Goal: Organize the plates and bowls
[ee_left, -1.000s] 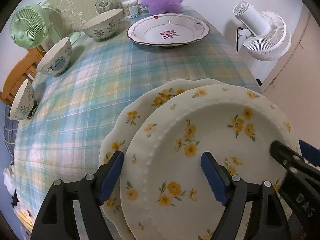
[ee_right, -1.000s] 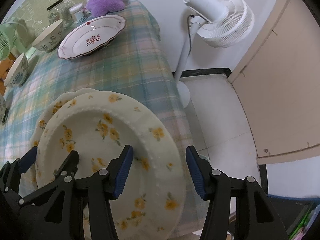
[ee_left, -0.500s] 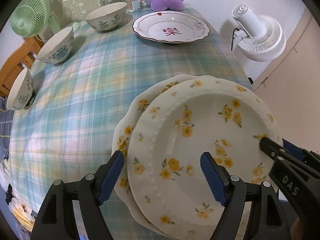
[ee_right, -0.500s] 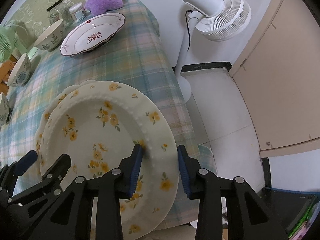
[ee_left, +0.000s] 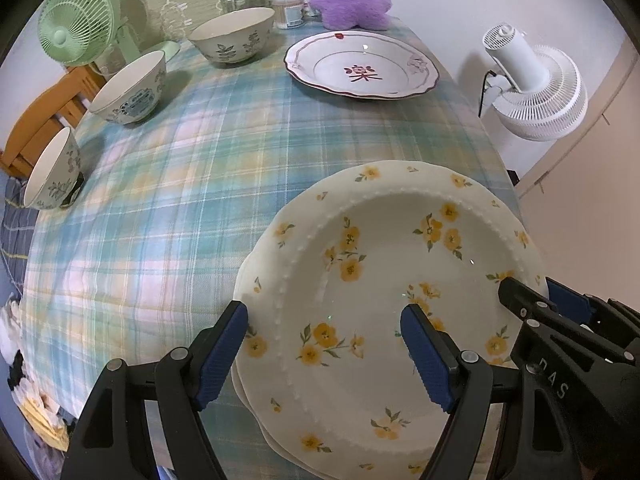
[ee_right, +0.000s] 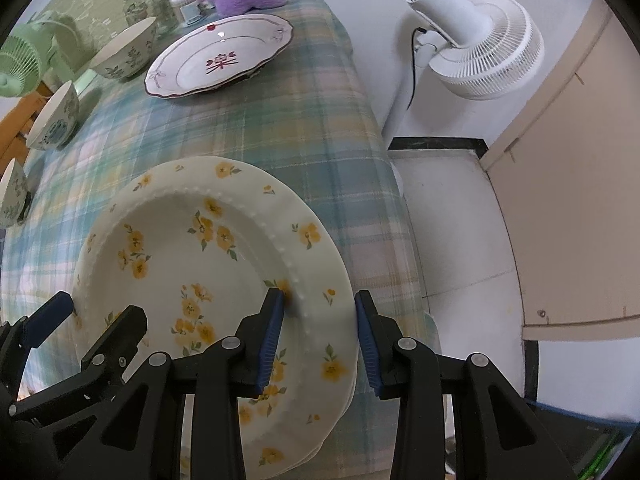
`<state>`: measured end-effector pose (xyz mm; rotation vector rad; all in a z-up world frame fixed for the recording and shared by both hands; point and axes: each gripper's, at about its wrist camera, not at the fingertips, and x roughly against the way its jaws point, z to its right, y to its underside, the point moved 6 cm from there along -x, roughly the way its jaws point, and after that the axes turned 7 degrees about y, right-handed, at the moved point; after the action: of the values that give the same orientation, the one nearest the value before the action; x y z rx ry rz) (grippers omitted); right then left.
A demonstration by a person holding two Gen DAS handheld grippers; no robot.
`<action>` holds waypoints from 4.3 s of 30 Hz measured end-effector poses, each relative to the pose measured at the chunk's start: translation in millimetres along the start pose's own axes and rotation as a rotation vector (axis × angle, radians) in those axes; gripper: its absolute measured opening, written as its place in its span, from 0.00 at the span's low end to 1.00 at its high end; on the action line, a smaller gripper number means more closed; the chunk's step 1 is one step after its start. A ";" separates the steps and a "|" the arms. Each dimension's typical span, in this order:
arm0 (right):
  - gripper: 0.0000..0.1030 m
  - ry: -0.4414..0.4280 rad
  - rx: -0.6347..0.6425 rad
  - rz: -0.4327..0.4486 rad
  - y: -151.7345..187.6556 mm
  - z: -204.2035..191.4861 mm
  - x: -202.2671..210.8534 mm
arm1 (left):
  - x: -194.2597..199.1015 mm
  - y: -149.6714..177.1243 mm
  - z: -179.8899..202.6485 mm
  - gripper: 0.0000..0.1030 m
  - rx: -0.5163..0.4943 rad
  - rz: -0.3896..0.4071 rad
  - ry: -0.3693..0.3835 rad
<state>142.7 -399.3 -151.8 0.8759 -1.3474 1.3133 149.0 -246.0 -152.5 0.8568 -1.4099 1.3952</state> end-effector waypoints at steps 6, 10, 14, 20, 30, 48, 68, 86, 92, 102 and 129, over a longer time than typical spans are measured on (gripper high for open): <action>0.40 -0.018 0.015 -0.009 -0.3 0.1 1.6 | 8.7 4.8 -1.7 0.78 0.021 0.005 0.005; 0.57 -0.010 0.005 0.040 -2.1 0.0 18.0 | 21.3 1.8 -11.6 0.78 0.025 0.042 0.003; 0.66 -0.007 -0.010 0.098 -4.5 -4.0 37.1 | 34.4 -1.2 -21.6 0.78 0.021 0.076 0.020; 0.67 0.010 -0.026 0.159 -6.5 -19.1 67.7 | 58.9 -4.2 -40.5 0.82 -0.002 0.121 0.033; 0.67 -0.029 -0.073 0.273 -18.7 -53.0 116.0 | 95.9 -25.7 -56.4 0.87 -0.057 0.213 0.078; 0.67 -0.066 -0.056 0.390 -112.0 -45.4 124.1 | 86.8 -112.9 -39.3 0.86 0.007 0.292 0.063; 0.67 -0.130 -0.024 0.389 -235.1 -28.5 39.5 | 3.8 -216.0 -17.9 0.85 0.065 0.305 -0.028; 0.67 -0.139 0.007 0.247 -267.4 -53.9 -70.4 | -98.5 -239.2 -30.2 0.76 0.109 0.169 -0.063; 0.58 -0.142 0.006 0.234 -269.7 -60.3 -83.4 | -110.2 -239.9 -34.7 0.74 0.136 0.149 -0.050; 0.51 -0.121 0.012 0.221 -270.8 -59.0 -85.7 | -106.1 -239.1 -31.4 0.68 0.127 0.159 -0.065; 0.53 -0.109 0.073 0.135 -196.0 -80.4 -62.4 | -87.0 -166.2 -51.8 0.69 0.143 0.097 -0.057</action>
<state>358.5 -357.5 -173.9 0.9314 -1.4727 1.4433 339.6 -224.3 -184.9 0.9368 -1.4241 1.5710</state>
